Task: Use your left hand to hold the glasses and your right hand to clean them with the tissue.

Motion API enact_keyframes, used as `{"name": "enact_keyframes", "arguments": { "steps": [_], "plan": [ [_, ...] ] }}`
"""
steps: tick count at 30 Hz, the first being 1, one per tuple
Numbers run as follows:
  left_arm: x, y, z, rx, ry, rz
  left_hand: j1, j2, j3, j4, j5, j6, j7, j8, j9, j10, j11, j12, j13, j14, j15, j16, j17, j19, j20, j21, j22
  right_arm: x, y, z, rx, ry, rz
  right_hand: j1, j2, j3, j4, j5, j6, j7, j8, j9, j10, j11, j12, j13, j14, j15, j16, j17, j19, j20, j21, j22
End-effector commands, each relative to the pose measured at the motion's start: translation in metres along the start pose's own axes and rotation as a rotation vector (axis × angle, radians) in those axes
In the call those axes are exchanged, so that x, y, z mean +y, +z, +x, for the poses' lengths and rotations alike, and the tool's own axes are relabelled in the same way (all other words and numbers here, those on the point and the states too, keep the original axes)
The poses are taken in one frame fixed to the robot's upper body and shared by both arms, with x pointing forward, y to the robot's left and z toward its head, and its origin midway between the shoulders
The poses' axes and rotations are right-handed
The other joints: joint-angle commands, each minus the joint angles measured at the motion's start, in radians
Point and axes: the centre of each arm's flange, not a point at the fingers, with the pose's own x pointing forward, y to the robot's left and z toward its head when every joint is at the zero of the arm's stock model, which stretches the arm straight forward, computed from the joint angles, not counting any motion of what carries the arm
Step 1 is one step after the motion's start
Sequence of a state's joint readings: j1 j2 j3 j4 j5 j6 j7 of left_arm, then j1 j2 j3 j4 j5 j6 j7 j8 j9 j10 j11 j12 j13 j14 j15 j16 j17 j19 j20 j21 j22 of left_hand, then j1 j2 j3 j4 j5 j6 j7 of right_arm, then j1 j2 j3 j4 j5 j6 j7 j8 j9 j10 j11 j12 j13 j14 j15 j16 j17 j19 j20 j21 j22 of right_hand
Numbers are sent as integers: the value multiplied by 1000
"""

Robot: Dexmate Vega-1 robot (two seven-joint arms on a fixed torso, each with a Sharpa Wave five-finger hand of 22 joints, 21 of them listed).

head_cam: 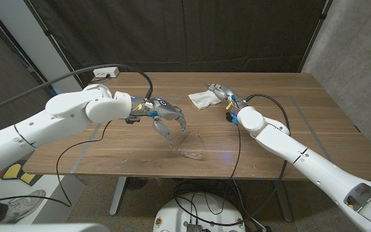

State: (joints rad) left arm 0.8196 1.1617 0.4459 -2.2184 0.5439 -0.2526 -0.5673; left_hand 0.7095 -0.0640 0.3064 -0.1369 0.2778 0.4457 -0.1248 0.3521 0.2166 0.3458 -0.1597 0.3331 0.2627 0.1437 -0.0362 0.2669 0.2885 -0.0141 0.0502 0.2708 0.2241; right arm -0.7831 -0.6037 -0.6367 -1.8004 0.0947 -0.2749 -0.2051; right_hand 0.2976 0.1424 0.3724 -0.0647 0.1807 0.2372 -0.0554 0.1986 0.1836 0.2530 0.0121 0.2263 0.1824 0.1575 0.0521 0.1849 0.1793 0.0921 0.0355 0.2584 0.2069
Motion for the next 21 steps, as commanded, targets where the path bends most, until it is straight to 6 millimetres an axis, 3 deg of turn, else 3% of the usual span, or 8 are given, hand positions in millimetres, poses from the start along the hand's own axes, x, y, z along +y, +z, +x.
{"name": "enact_keyframes", "arguments": {
  "steps": [1,14,17,21],
  "plan": [
    [-11,15,14,-45,44,49,22,-1,4,-8,7,28,0,17,3,27,-5,16,9,19,-72,13,10,16,7,14,4,1,-9,-8,7,-5,18,1,0,-2,1,-1,2,-1,-6,5,-1,0,-5,3,-4,-2,0,2,3,-1,-3,5],
    [-20,21,30,-64,39,60,67,-8,-1,-11,8,106,6,54,1,79,-20,52,29,56,-86,21,36,33,8,27,6,0,-12,-9,14,-6,25,3,2,-3,1,0,3,3,-5,5,2,3,-5,3,-4,1,1,1,5,4,-3,6],
    [-21,22,31,-68,47,57,78,-7,-2,-8,8,137,21,68,0,99,-12,66,36,67,-88,23,46,33,8,30,6,0,-14,-9,16,-6,29,4,3,-4,1,0,3,2,-5,5,2,3,-6,3,-4,1,2,1,4,5,-3,6],
    [-26,25,32,-63,52,83,99,-4,-3,-8,8,170,27,86,5,136,-26,92,48,87,-99,27,58,39,7,35,6,1,-16,-8,20,-5,34,4,4,-5,1,0,3,3,-5,5,3,3,-6,3,-4,2,2,1,4,6,-3,6]
  ]
}}
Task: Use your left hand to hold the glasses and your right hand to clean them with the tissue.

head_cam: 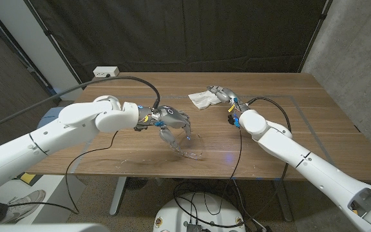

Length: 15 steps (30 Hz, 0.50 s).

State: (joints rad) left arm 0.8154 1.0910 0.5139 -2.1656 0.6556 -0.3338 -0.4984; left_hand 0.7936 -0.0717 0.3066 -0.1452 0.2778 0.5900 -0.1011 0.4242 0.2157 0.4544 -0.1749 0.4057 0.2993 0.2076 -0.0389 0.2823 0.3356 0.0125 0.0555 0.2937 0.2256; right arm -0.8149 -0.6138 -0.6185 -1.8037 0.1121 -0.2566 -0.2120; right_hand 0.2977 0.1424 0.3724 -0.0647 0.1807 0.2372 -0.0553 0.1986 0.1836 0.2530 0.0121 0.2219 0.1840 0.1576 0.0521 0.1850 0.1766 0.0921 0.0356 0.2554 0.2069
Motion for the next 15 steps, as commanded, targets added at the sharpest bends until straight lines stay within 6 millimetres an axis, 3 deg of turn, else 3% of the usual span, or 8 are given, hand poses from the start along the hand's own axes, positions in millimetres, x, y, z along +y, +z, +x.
{"name": "enact_keyframes", "arguments": {
  "steps": [1,15],
  "plan": [
    [-11,8,8,-7,11,30,18,4,-4,1,8,31,5,18,7,35,-4,25,14,25,-96,12,14,13,2,13,5,1,-6,1,10,0,11,4,4,-5,1,0,3,3,-5,5,3,4,-2,1,-3,2,2,3,4,5,0,6],
    [-28,12,14,-13,36,45,32,-15,-21,4,5,71,2,46,19,68,-15,61,38,57,-108,17,35,23,4,21,3,4,-10,1,18,5,22,7,6,-8,3,1,2,4,-6,5,3,5,-4,1,-4,2,2,3,4,6,-1,6]
  ]
}}
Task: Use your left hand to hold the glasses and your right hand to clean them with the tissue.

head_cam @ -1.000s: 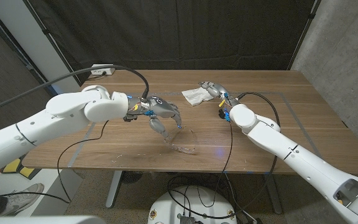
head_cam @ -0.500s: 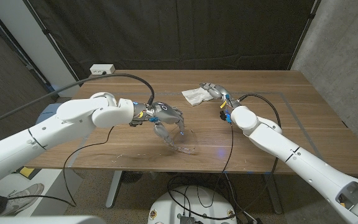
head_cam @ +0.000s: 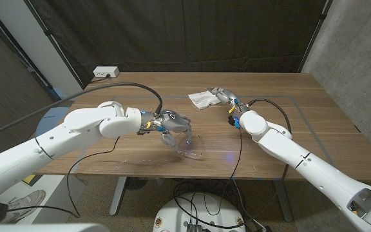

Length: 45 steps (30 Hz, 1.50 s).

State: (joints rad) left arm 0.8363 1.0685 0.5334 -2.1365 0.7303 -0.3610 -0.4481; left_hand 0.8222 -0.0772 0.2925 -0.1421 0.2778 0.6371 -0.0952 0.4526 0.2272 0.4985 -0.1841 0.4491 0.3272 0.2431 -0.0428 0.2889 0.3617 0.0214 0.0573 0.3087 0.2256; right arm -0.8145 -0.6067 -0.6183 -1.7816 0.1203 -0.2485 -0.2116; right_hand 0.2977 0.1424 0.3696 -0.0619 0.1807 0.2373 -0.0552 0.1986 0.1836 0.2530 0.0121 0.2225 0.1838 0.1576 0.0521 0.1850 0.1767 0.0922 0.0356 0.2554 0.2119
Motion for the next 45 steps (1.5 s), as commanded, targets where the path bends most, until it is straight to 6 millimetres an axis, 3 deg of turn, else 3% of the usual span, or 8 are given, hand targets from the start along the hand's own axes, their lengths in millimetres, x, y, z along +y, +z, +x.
{"name": "enact_keyframes", "arguments": {
  "steps": [1,21,33,40,45],
  "plan": [
    [-13,6,4,-8,28,15,5,-10,-8,1,6,28,-4,21,9,25,-8,19,12,27,-105,11,11,16,0,7,3,3,-4,-1,6,5,12,7,6,-5,0,1,2,4,-6,5,3,6,-4,2,-4,2,2,3,4,6,-1,1],
    [-26,15,9,-27,41,-42,48,32,-6,13,2,118,-8,84,26,100,-13,87,52,97,-136,28,54,48,-14,28,2,5,-7,-5,2,9,25,6,6,-12,4,0,4,3,-5,5,5,6,-6,2,-3,2,3,3,3,6,-2,2],
    [-33,18,17,-13,21,-11,71,47,-1,13,-6,139,-8,94,17,116,-16,107,65,126,-145,31,70,64,-19,39,2,5,-10,-7,8,12,29,7,6,-14,5,0,4,5,-5,5,5,6,-6,2,-2,5,3,3,3,8,-1,2],
    [-37,20,19,12,45,36,137,93,31,-2,-19,190,-14,115,2,155,-16,134,75,170,-164,35,85,82,-28,52,2,6,-11,-7,10,13,20,7,5,-16,6,0,4,4,-5,5,6,7,-7,2,-1,6,3,3,4,8,-1,2],
    [-39,19,18,20,67,30,201,165,77,-2,-53,280,-1,153,-13,235,-4,176,82,245,-179,40,97,103,-34,69,1,6,-10,-6,8,16,20,8,5,-17,6,1,5,5,-5,5,6,12,-7,2,-1,7,3,3,4,8,-1,2]
  ]
}}
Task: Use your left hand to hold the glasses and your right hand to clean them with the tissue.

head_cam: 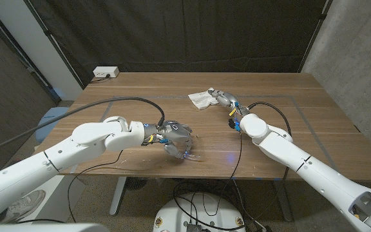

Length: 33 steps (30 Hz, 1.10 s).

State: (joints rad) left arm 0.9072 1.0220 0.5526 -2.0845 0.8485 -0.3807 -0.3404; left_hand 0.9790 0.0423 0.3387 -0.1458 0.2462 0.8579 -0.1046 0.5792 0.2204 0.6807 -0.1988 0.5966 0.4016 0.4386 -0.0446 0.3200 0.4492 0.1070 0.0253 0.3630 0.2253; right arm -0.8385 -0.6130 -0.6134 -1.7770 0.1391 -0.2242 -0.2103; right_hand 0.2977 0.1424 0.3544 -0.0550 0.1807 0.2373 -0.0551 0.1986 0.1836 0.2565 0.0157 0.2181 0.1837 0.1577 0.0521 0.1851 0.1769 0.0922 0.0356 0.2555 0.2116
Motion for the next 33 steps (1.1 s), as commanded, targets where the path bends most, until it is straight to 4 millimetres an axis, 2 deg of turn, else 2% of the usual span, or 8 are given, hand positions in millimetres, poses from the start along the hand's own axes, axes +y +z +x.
{"name": "enact_keyframes", "arguments": {
  "steps": [1,3,5,9,12,21,28,33],
  "plan": [
    [-6,0,2,26,38,22,53,63,43,6,-33,84,26,35,-11,62,7,30,1,59,-175,2,11,22,0,19,2,0,-1,1,4,3,-3,8,5,-2,-1,0,4,4,-6,5,2,5,-3,2,-1,5,3,3,3,6,-2,2],
    [-6,-2,1,27,47,12,53,82,55,15,-47,119,37,44,-19,86,7,41,0,80,-175,-2,12,23,-2,23,1,1,0,2,3,7,-9,8,5,-2,-1,0,5,5,-5,5,3,5,-3,2,-1,7,3,3,4,8,-1,2],
    [-6,-3,0,27,54,3,50,93,62,22,-53,130,33,46,-22,94,9,45,-2,90,-175,-6,11,26,-7,27,1,1,0,3,2,7,-5,8,5,-2,-1,0,5,5,-5,5,3,6,-3,2,-1,7,3,3,4,9,-1,2],
    [-7,-5,-1,32,65,-21,47,99,67,27,-57,136,33,47,-23,102,10,52,0,96,-174,-11,11,28,-9,29,1,1,1,4,-1,12,-10,7,5,-3,0,0,4,3,-6,5,1,3,-3,2,-3,4,2,3,3,5,-2,2],
    [-6,-7,-2,45,83,-40,42,104,74,33,-63,150,48,54,-20,112,16,60,3,107,-176,-16,10,31,-18,33,1,0,2,5,0,11,-9,8,6,-4,0,1,4,5,-6,5,3,4,-3,2,-3,5,2,3,4,8,-2,2],
    [1,-21,-10,125,179,-155,46,116,93,36,-66,142,61,65,-2,109,36,71,11,121,-177,-28,10,37,-23,40,0,0,3,7,-2,14,-11,10,5,-4,-1,1,5,7,-6,5,4,6,-3,2,-3,7,2,2,4,11,-1,2],
    [5,-35,-14,156,226,-253,31,140,108,60,-68,132,90,81,20,108,64,87,24,120,-162,-34,25,29,-18,44,2,0,4,11,-6,18,-11,11,6,-4,-1,1,5,6,-5,5,4,5,-3,2,-3,5,1,2,4,10,-2,2],
    [6,-46,-15,194,259,-340,41,138,114,53,-67,133,98,90,29,115,72,98,30,130,-166,-28,37,37,-18,51,2,0,5,16,-8,23,-22,13,6,-4,-2,1,5,5,-5,5,3,4,-4,2,-3,6,1,2,4,10,-2,2]
  ]
}}
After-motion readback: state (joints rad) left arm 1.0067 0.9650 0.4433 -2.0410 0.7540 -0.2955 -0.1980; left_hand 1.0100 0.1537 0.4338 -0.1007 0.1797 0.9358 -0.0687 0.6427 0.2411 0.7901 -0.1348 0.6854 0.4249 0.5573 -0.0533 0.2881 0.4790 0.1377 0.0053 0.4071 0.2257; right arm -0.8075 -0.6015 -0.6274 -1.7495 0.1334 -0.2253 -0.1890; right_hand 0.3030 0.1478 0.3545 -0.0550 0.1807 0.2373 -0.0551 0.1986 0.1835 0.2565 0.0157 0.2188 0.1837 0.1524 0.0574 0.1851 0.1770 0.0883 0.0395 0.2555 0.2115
